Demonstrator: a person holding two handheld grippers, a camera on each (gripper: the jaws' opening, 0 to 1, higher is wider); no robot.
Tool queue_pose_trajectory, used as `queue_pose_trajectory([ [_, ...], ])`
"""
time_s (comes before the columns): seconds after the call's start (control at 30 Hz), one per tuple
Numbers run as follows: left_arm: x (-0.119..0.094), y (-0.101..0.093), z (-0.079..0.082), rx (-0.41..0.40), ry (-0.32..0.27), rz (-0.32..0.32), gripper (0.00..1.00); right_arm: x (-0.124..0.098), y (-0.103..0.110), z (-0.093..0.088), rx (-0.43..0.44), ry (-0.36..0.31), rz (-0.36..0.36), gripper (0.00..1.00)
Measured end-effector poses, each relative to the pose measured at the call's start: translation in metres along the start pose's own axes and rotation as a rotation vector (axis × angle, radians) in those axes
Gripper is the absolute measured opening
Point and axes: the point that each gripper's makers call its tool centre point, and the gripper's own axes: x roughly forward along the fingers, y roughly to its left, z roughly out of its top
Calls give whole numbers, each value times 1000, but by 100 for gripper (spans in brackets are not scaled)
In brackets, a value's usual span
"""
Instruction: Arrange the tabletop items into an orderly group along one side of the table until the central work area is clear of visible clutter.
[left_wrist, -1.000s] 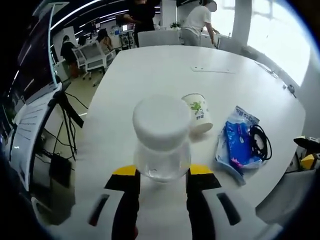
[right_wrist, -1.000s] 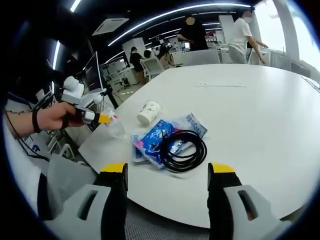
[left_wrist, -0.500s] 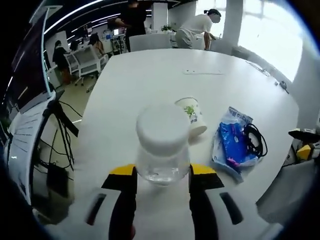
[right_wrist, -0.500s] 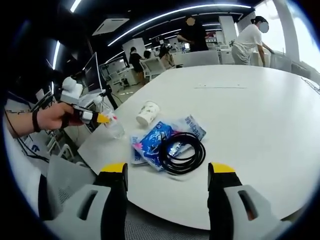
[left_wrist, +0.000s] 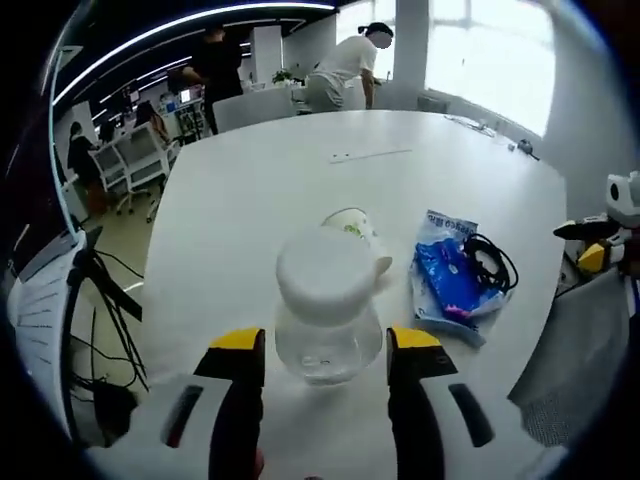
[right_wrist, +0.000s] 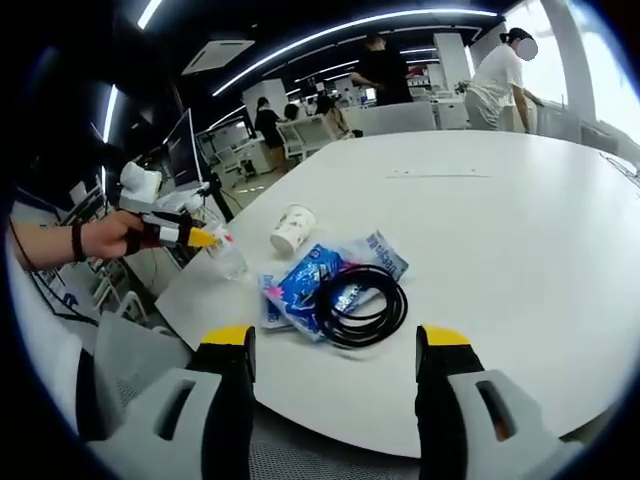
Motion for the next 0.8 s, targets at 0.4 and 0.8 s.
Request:
queue_pose_trajectory([
  [0.4,5,1,4,144,5,-46,54,6,2,6,-8,-1,8,64],
  [0.8,5,-4,6,108,-17,6,40,3,0,2,-5,6,0,64],
])
